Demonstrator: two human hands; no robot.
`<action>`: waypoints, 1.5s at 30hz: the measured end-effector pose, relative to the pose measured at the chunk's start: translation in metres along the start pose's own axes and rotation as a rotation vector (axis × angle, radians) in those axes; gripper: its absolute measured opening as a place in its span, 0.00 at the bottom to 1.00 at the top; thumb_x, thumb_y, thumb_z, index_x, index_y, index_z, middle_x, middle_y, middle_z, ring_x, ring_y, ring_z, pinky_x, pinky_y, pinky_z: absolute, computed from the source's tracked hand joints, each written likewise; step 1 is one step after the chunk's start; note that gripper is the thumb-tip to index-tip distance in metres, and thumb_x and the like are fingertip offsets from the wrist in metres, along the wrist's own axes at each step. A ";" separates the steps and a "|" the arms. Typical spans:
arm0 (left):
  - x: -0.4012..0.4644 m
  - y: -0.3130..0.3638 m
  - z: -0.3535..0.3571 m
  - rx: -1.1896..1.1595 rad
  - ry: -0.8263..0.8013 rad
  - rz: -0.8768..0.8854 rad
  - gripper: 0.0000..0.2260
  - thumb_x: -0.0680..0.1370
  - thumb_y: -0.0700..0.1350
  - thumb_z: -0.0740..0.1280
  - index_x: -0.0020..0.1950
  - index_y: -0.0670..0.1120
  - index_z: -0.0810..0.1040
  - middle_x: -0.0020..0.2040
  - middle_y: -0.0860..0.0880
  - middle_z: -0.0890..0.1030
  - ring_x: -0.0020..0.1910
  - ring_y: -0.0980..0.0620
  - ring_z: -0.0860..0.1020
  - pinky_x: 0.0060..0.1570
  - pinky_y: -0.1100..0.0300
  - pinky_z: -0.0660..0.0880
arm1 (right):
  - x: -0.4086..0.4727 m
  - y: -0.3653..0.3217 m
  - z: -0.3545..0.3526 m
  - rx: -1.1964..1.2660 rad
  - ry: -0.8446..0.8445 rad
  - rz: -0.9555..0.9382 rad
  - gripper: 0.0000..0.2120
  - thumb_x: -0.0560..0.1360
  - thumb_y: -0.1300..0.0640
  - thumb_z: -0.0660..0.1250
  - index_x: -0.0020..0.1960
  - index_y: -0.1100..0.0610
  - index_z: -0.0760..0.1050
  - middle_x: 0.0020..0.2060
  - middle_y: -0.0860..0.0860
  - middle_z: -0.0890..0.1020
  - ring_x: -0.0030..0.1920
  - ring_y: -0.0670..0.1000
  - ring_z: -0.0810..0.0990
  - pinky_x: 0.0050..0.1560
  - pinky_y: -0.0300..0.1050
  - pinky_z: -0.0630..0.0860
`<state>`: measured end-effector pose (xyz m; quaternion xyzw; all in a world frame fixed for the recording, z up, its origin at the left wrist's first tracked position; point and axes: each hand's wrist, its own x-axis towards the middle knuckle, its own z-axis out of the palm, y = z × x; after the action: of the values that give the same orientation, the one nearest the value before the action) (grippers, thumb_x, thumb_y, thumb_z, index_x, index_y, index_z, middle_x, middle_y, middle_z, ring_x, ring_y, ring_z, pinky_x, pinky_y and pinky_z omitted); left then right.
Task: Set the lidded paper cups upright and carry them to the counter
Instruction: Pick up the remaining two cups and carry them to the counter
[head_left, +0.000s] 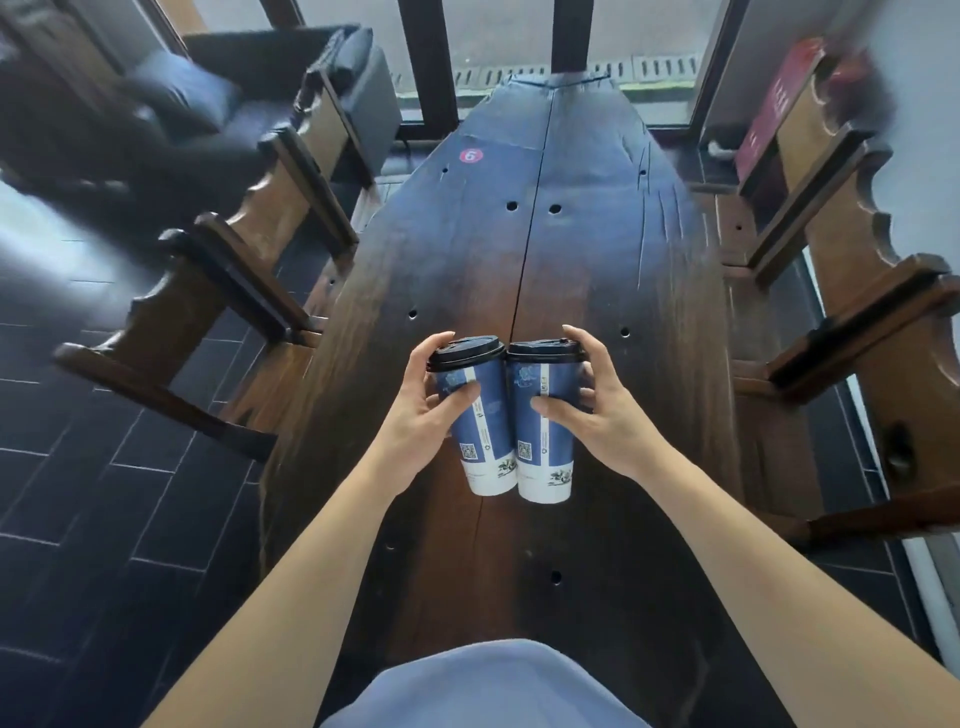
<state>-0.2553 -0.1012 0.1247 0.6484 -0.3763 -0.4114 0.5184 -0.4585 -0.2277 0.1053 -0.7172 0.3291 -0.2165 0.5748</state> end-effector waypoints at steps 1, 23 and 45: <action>-0.005 0.003 0.000 0.003 0.017 0.010 0.26 0.83 0.42 0.69 0.76 0.59 0.64 0.67 0.47 0.76 0.63 0.48 0.81 0.60 0.46 0.82 | -0.002 -0.004 0.001 0.002 -0.006 -0.016 0.38 0.78 0.56 0.73 0.77 0.39 0.55 0.67 0.50 0.77 0.60 0.49 0.82 0.56 0.42 0.82; -0.029 0.038 0.076 -0.032 0.008 0.129 0.30 0.83 0.39 0.67 0.79 0.60 0.60 0.65 0.45 0.79 0.59 0.54 0.83 0.55 0.59 0.82 | -0.067 -0.025 -0.059 0.081 0.145 -0.043 0.36 0.75 0.50 0.72 0.78 0.39 0.59 0.62 0.43 0.80 0.56 0.44 0.84 0.51 0.38 0.82; -0.111 0.012 -0.144 -0.048 0.325 0.131 0.26 0.82 0.49 0.69 0.76 0.66 0.63 0.70 0.50 0.77 0.66 0.50 0.80 0.66 0.42 0.79 | 0.003 -0.115 0.150 0.047 -0.104 -0.148 0.32 0.75 0.57 0.76 0.74 0.41 0.66 0.59 0.45 0.82 0.53 0.46 0.86 0.49 0.42 0.84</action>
<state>-0.1651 0.0501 0.1697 0.6679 -0.3192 -0.2752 0.6134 -0.3273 -0.1137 0.1799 -0.7361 0.2398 -0.2287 0.5901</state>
